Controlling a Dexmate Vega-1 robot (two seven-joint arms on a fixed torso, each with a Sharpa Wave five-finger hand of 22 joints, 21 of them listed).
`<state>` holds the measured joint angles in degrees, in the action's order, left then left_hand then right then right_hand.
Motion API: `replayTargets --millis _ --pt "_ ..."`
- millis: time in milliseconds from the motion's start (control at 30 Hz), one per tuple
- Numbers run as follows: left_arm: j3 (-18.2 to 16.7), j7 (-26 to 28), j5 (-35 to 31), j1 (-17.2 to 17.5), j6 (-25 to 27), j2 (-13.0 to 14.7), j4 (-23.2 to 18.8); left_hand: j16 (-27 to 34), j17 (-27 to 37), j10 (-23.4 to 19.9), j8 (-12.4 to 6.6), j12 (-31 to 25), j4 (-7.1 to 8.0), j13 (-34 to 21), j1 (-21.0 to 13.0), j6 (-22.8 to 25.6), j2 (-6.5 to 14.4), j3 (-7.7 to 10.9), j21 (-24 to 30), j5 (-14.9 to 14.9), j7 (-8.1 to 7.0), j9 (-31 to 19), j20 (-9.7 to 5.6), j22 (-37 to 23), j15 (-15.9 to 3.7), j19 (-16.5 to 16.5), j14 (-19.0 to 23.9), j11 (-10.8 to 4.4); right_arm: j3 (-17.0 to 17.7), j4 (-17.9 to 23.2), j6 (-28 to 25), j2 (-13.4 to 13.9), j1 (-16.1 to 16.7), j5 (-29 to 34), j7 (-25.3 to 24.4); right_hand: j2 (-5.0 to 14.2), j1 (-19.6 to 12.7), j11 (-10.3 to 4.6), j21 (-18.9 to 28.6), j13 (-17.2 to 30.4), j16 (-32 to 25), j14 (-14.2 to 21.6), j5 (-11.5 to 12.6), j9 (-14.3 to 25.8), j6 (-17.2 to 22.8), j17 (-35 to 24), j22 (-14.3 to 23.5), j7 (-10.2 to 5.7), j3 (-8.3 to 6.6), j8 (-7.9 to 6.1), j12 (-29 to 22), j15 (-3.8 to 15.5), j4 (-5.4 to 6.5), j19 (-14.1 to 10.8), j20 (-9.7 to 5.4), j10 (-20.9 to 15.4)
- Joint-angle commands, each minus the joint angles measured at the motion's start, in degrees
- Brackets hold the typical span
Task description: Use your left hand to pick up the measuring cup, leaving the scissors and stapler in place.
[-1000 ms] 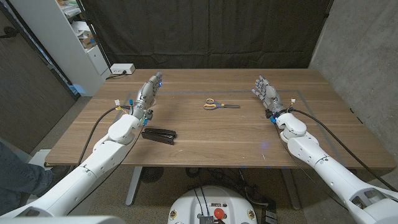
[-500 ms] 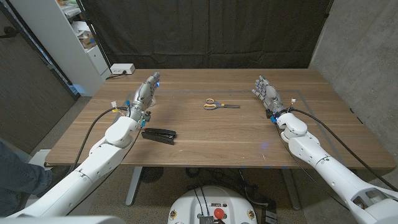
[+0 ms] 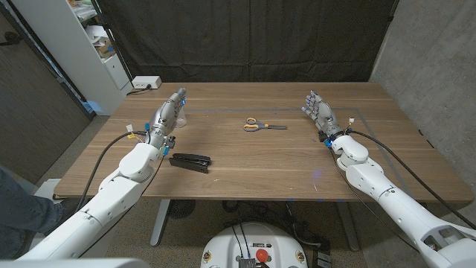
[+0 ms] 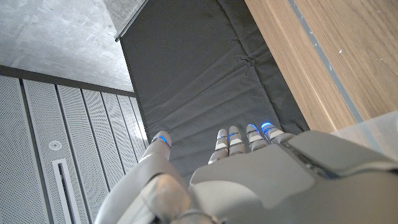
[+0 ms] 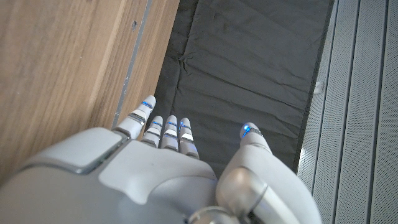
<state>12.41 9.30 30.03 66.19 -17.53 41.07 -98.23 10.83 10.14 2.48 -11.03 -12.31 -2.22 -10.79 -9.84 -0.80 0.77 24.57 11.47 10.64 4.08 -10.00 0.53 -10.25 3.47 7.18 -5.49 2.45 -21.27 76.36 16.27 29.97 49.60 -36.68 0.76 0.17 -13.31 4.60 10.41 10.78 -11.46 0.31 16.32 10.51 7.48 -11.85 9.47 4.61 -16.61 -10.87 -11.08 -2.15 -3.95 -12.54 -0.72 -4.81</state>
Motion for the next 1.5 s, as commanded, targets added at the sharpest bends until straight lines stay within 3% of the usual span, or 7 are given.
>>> replayTargets --millis 33,267,633,1500 --pt "-2.6 1.8 -0.5 3.5 1.9 1.9 -3.4 0.3 0.2 -0.2 -0.18 -0.3 -0.46 -0.2 -0.2 0.3 0.5 0.05 0.3 0.4 0.14 -0.2 0.02 -0.1 0.16 -0.3 0.0 -0.20 -0.2 -0.3 -0.2 -0.2 -0.1 0.1 -0.1 0.27 -0.3 0.18 0.5 0.1 -0.4 0.3 0.3 0.3 0.5 -0.2 0.3 0.00 -0.11 -0.53 -0.3 -0.20 -0.21 -0.1 0.05 -0.6" --pt "-3.6 0.3 0.8 4.6 1.3 2.0 -3.6 0.3 0.2 -0.3 -0.15 -0.3 -0.52 -0.2 -0.2 0.4 0.5 0.03 0.3 0.4 0.13 -0.2 0.05 -0.1 0.18 -0.3 0.1 -0.30 -0.4 -0.4 -0.1 -0.4 -0.3 0.2 0.1 0.28 -0.3 0.22 0.5 0.1 -0.4 0.3 0.3 0.3 0.5 -0.2 0.3 -0.05 -0.10 -0.50 -0.3 -0.23 -0.24 0.0 0.05 -0.7" --pt "-6.5 3.1 -1.2 8.4 2.6 3.4 -7.3 0.2 0.2 -0.4 -0.13 -0.3 -0.60 -0.2 -0.2 0.6 0.5 -0.01 0.3 0.4 0.15 -0.2 0.10 -0.1 0.14 -0.3 0.1 -0.22 -0.2 -0.3 -0.1 -0.4 -0.7 0.1 0.1 0.21 -0.2 0.29 0.5 0.1 -0.4 0.4 0.3 0.3 0.5 -0.2 0.3 0.00 0.01 -0.50 -0.3 -0.21 -0.25 -0.1 0.08 -0.7" --pt "-11.1 0.4 -0.5 12.2 -0.9 2.3 -6.8 0.2 0.2 -0.6 -0.06 -0.2 -0.78 -0.2 -0.2 0.9 0.5 -0.12 0.3 0.4 0.20 -0.1 0.08 -0.1 0.16 -0.5 0.3 -0.20 -1.6 -0.3 -1.0 -1.0 -2.0 1.4 -0.2 0.13 -0.1 0.23 0.5 0.1 -0.4 0.4 0.4 0.3 0.5 -0.2 0.3 -0.02 0.19 -0.46 -0.2 -0.16 -0.31 -0.1 0.03 -0.7"
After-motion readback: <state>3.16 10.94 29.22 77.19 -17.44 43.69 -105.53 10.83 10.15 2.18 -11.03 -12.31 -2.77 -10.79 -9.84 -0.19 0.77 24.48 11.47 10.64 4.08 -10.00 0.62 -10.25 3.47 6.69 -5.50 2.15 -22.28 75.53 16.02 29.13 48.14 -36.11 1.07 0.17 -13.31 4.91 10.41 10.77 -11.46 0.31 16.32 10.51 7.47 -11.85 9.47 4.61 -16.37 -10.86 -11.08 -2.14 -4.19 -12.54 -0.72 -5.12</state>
